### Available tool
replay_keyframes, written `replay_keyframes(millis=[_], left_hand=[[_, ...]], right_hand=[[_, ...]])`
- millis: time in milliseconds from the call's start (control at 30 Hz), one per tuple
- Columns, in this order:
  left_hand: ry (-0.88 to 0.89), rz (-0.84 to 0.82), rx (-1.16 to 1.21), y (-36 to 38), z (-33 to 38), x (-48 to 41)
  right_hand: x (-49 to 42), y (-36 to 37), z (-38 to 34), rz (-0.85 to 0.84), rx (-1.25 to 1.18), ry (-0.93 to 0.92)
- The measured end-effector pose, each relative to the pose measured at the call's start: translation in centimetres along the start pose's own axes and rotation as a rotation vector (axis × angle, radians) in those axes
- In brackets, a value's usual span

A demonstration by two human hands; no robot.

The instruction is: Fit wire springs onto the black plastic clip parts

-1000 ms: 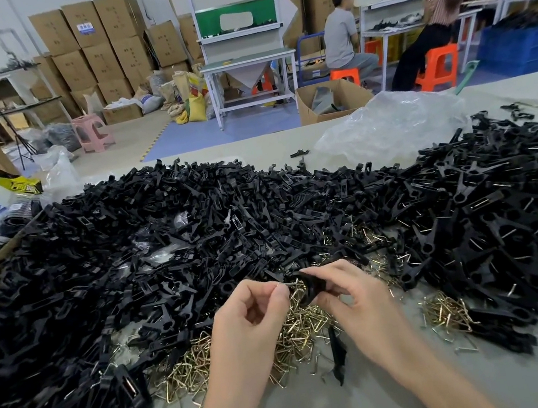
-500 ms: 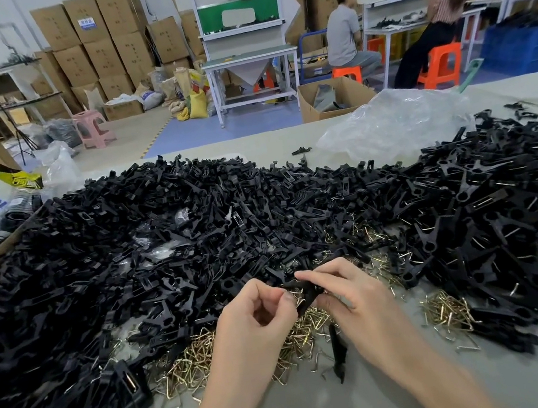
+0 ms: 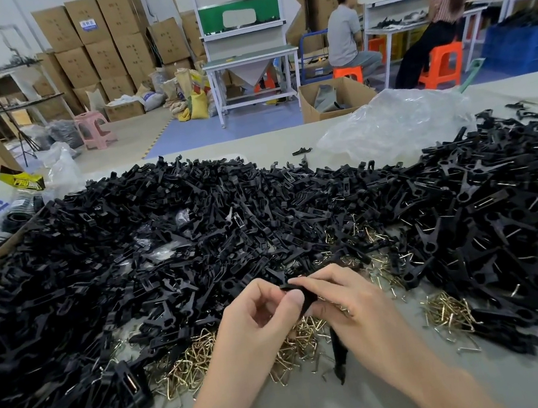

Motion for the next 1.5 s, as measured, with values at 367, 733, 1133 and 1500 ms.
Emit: replay_keyframes(millis=[367, 733, 1133, 1500], left_hand=[[-0.155, -0.258, 0.236, 3.7, -1.5, 0.7], [-0.248, -0.419, 0.363, 4.5, -2.2, 1.4], [-0.120, -0.064, 0.409, 1.9, -2.1, -0.5], [-0.092, -0.105, 0.311, 2.2, -2.8, -0.6]], right_hand=[[0.1, 0.9, -1.4, -0.096, -0.098, -0.010], [0.4, 2.0, -2.0, -0.248, -0.119, -0.049], [0.3, 1.2, -0.3, -0.178, -0.445, 0.116], [0.6, 2.1, -1.4, -0.219, -0.344, 0.040]])
Point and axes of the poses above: each hand's wrist, its own x-axis away from the middle knuckle, its own y-axis out of the palm, z = x × y, the point moved 10 cm from there along -x, towards the middle knuckle, and after that the axes turned 3 degrees about x, right-handed, at the moved point
